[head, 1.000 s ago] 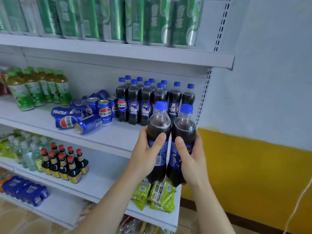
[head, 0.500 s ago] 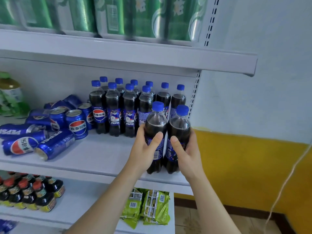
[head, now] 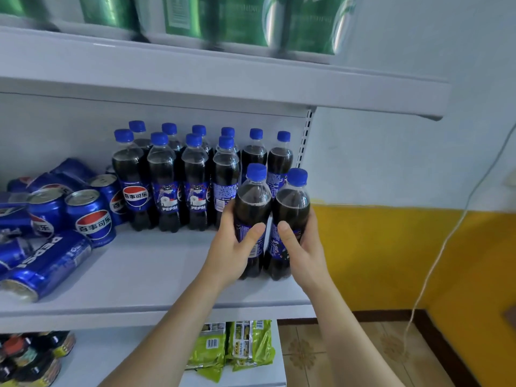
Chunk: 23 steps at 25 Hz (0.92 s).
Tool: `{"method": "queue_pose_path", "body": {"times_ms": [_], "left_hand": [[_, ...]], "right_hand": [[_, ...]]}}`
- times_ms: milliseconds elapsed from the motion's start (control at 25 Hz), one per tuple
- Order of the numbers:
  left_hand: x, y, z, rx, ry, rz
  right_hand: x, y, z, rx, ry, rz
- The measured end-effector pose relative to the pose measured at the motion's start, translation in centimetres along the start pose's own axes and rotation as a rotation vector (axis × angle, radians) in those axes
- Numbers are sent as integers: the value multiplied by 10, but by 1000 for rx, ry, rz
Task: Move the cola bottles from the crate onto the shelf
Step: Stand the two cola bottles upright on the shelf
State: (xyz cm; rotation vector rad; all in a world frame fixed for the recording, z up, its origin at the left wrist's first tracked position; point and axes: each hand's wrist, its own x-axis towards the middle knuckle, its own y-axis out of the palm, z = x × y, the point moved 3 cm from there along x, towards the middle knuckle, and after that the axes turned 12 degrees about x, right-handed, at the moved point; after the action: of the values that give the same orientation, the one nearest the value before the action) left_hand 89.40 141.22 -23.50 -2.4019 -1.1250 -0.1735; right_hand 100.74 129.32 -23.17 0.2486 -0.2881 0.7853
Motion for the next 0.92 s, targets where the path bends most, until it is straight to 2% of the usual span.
{"method": "queue_pose_path", "body": {"times_ms": [200,360,440,600,800,920], "left_hand": [[-15,-10,11,164,61,118],[-28,-17,26,604,51,101],[-29,-16,29,697,5,88],[-22,-7,25,670,-36,32],[-1,10,33,595,-188,-56],[7,18,41,617,-165,-72]], "right_hand": [[-18,-3,-11,-170,16,37],[-32,-12,-23,-362,171,133],[-32,-16,-26,-445,197,123],[-23,-17,-31,-505,174,50],[-1,-17,-40,-527,225,-44],[12,-17,-46,-571,202,-65]]}}
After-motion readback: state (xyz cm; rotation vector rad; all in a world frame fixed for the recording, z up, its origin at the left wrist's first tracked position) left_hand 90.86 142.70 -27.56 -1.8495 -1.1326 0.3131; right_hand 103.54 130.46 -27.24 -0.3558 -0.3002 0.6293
